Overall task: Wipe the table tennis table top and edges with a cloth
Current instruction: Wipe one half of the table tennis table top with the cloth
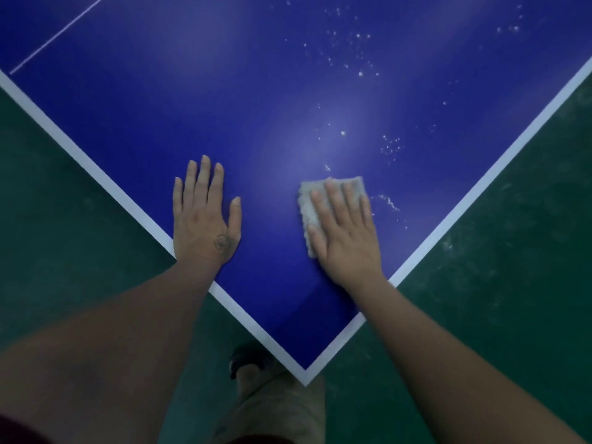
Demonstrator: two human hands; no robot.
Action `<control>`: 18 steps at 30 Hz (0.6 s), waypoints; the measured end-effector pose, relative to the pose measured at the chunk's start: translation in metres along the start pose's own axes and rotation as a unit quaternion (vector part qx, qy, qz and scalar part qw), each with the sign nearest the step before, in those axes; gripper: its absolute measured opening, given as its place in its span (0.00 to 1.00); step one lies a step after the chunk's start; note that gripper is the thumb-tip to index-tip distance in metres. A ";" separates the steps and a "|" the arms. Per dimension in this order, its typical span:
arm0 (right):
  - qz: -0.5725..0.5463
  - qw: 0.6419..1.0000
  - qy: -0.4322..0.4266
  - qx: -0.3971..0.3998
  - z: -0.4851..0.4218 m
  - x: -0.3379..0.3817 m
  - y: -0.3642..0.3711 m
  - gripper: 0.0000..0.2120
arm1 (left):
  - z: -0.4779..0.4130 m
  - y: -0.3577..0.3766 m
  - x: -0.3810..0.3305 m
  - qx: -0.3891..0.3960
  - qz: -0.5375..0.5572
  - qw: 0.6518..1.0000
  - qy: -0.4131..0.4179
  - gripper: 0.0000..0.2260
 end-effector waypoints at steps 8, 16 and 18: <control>-0.016 0.996 -0.038 0.077 0.028 0.028 -0.001 0.31 | -0.002 -0.003 0.000 -0.003 0.021 1.000 0.005 0.30; 0.000 0.989 -0.144 0.035 -0.031 0.002 -0.009 0.29 | -0.003 -0.005 -0.002 0.002 0.030 1.000 0.000 0.30; 0.008 0.996 -0.081 0.022 -0.064 -0.011 -0.016 0.29 | -0.004 -0.005 -0.001 0.001 0.032 0.999 -0.003 0.29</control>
Point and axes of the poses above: each hand's wrist, its own z-axis away from the middle knuckle, its own y-axis out of the palm, x = y × z, the point moved 1 cm from there along -z, towards the middle knuckle, and after that the axes turned 6 degrees about x, right-handed, at the moved point
